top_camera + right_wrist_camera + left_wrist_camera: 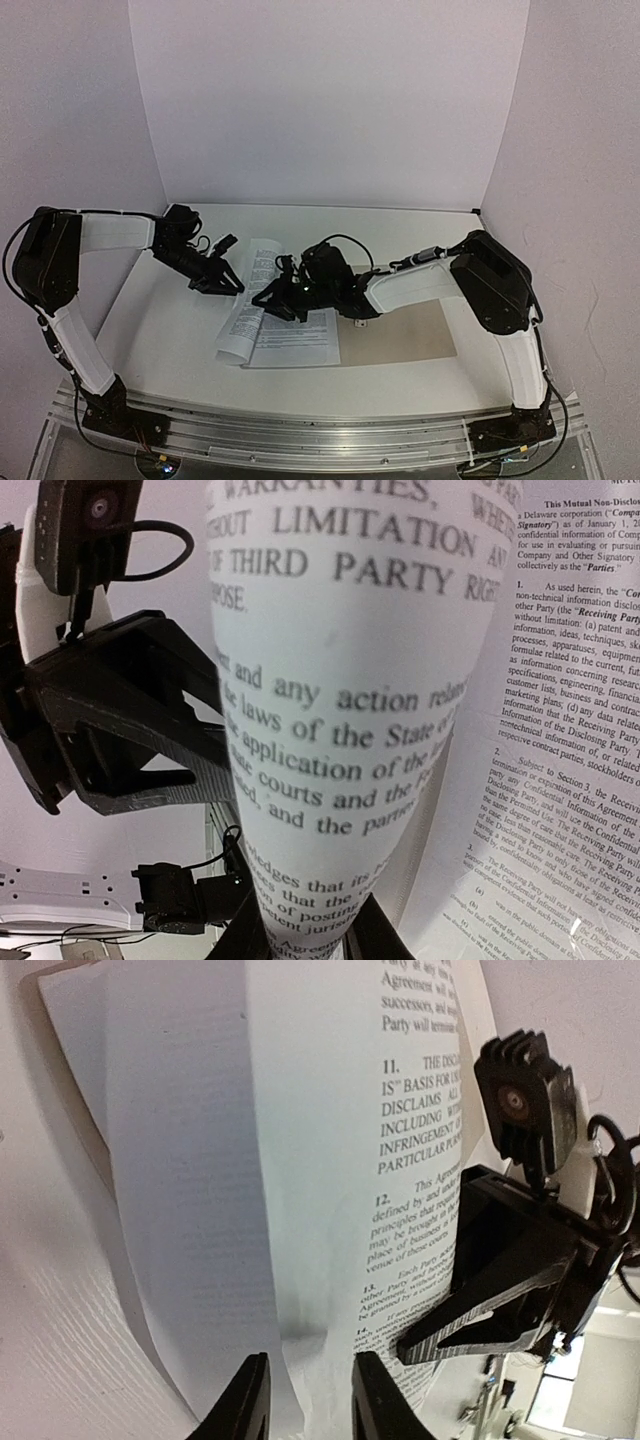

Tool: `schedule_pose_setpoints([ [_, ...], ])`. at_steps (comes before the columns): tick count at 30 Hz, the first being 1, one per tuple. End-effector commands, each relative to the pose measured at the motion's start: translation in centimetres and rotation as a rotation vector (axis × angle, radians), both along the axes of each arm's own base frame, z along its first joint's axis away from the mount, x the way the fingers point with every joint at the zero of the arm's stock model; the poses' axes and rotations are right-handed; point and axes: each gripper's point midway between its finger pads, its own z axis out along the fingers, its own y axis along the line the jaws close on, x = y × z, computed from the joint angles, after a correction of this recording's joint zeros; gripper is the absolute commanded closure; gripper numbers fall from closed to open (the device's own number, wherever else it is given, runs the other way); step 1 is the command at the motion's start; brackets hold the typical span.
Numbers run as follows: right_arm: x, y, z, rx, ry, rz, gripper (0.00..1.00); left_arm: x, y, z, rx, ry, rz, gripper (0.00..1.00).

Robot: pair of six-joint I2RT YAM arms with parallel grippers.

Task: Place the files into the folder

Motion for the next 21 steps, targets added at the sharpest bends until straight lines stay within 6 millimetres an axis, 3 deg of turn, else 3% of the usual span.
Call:
schedule_pose_setpoints([
  [1,0.2,0.0,0.3,0.016,-0.027,0.013,0.76,1.0,0.7,3.2,-0.062,-0.017,0.02,0.64],
  [2,0.1,0.0,0.4,0.016,-0.032,0.017,0.76,1.0,0.8,3.3,-0.062,-0.02,0.019,0.61],
  [5,-0.1,0.0,1.6,0.028,-0.077,0.044,0.76,0.2,0.8,3.9,-0.087,-0.048,-0.015,0.4],
  [8,-0.2,0.2,2.2,0.04,-0.092,0.064,0.76,-1.0,-0.2,3.0,-0.132,-0.013,-0.04,0.31],
  [15,-0.5,0.4,3.2,0.058,-0.116,0.089,0.77,-0.9,-0.6,1.6,-0.129,0.014,-0.041,0.34],
  [21,-0.7,0.8,3.9,0.082,-0.125,0.115,0.77,-1.2,-1.9,3.7,-0.252,0.045,-0.053,0.57],
])
